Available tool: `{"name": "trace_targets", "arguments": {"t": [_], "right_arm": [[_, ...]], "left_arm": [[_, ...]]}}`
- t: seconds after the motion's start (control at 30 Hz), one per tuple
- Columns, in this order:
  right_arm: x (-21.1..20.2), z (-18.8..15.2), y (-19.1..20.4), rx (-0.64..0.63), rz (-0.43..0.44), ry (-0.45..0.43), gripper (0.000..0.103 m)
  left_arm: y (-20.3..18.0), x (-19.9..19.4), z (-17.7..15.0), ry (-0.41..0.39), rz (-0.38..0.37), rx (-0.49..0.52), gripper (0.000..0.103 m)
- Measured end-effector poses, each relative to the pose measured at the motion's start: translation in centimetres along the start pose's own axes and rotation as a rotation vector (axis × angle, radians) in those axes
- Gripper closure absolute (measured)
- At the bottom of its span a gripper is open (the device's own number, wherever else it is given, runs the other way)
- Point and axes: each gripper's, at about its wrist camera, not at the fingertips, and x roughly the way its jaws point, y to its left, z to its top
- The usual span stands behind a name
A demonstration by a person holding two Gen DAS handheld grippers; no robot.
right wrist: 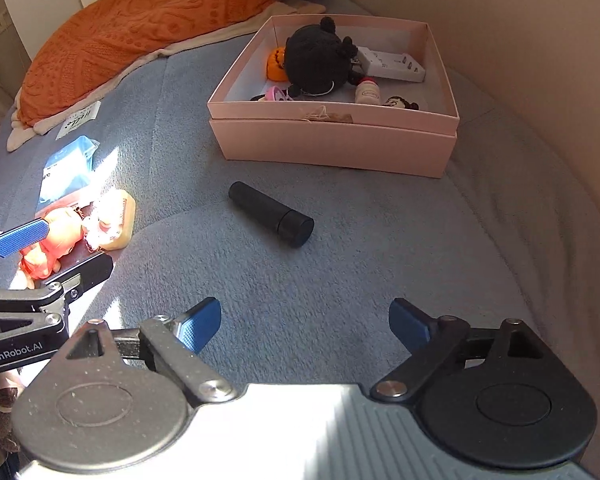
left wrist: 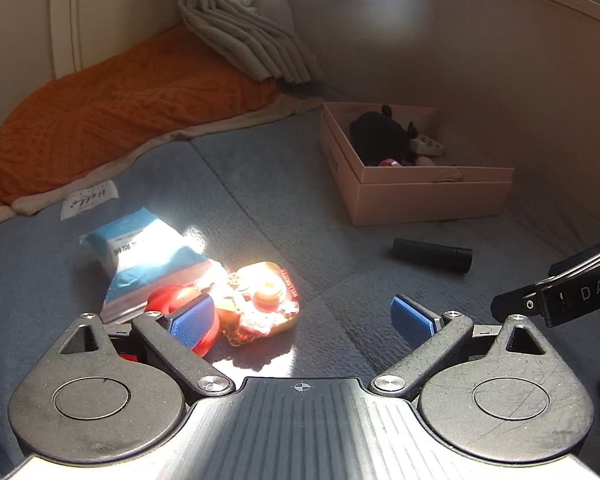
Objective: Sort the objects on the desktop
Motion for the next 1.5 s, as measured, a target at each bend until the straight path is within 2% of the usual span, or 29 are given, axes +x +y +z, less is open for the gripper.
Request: {"name": "trace_targets", "arguments": {"t": [0.1,0.17,0.2,0.23,0.3,0.37,0.4,0.43,0.53,0.63,0.77,0.83,0.9,1.03,1.17,1.2,1.23,1.3,1.37,1.4,1.43,1.5], "right_arm": [[0.1,0.0,-0.5,0.029,0.004,0.023,0.004],[0.1,0.0,-0.7,0.041,0.025,0.039,0.004],[0.0,-0.1,-0.7,0.040,0.028,0.041,0.004],[0.0,-0.1,-0.6,0.035,0.026,0.040,0.003],[0.1,-0.2,-0.3,0.021,0.015,0.040,0.002],[0.4,-0.3,-0.2,0.004,0.005,0.054,0.002],[0.6,-0.4,-0.1,-0.003,0.002,0.062,0.002],[0.8,-0.5,0.0,-0.010,-0.001,0.069,0.002],[1.2,-0.7,0.3,-0.032,-0.014,0.082,0.002],[1.5,-1.0,0.6,-0.055,-0.033,0.085,0.001],[1.6,-1.2,1.0,-0.087,-0.072,0.060,0.001],[1.3,-1.3,1.3,-0.106,-0.104,0.016,0.001],[1.1,-0.9,1.4,-0.124,-0.135,-0.033,0.001],[1.6,1.0,1.1,-0.135,-0.128,-0.062,0.006],[3.2,2.8,0.3,-0.115,-0.065,-0.019,0.012],[3.7,3.0,0.2,-0.119,-0.087,-0.017,0.014],[4.2,3.2,0.1,-0.132,-0.156,-0.029,0.014],[4.6,3.1,-0.2,-0.172,-0.351,-0.108,0.015],[4.7,3.1,-1.0,-0.181,-0.463,-0.165,0.015],[4.5,3.3,-1.7,-0.149,-0.454,-0.175,0.014],[4.2,3.5,-2.4,-0.101,-0.408,-0.173,0.014],[3.9,3.9,-3.6,0.008,-0.252,-0.139,0.014]], "left_arm": [[-0.5,2.3,0.7,0.067,0.050,0.010,0.005],[-0.3,4.1,0.9,0.114,0.061,-0.016,0.010],[-0.2,5.2,1.0,0.139,0.075,-0.033,0.018],[0.0,5.9,1.1,0.148,0.090,-0.047,0.019],[0.1,6.8,1.5,0.134,0.128,-0.044,0.020],[0.2,7.4,1.8,0.129,0.157,-0.019,0.031],[0.3,7.5,1.8,0.126,0.167,-0.006,0.044],[0.4,7.3,1.8,0.122,0.166,0.005,0.050],[0.3,5.8,1.2,0.119,0.127,0.043,0.053],[-0.1,3.7,-0.1,0.146,0.053,0.079,0.053],[-0.6,0.7,-1.8,0.180,-0.048,0.078,0.050],[-0.5,-0.3,-2.2,0.170,-0.047,0.040,0.034],[-0.3,-0.9,-2.5,0.156,-0.048,0.022,0.024],[-0.2,-0.2,-3.2,0.172,-0.053,0.024,0.022],[0.5,-0.5,-3.0,0.157,-0.067,-0.020,0.016],[0.6,-0.6,-2.9,0.148,-0.068,-0.023,0.014],[0.6,-0.8,-2.9,0.142,-0.065,-0.022,0.011],[0.6,-0.9,-2.8,0.136,-0.055,-0.014,0.010],[0.6,-0.8,-2.8,0.140,-0.035,-0.007,0.008],[0.7,-0.7,-2.8,0.142,-0.026,-0.008,0.008],[0.7,-0.6,-2.7,0.146,-0.016,-0.010,0.007],[0.9,-0.4,-2.7,0.154,0.002,-0.010,0.007]]}}
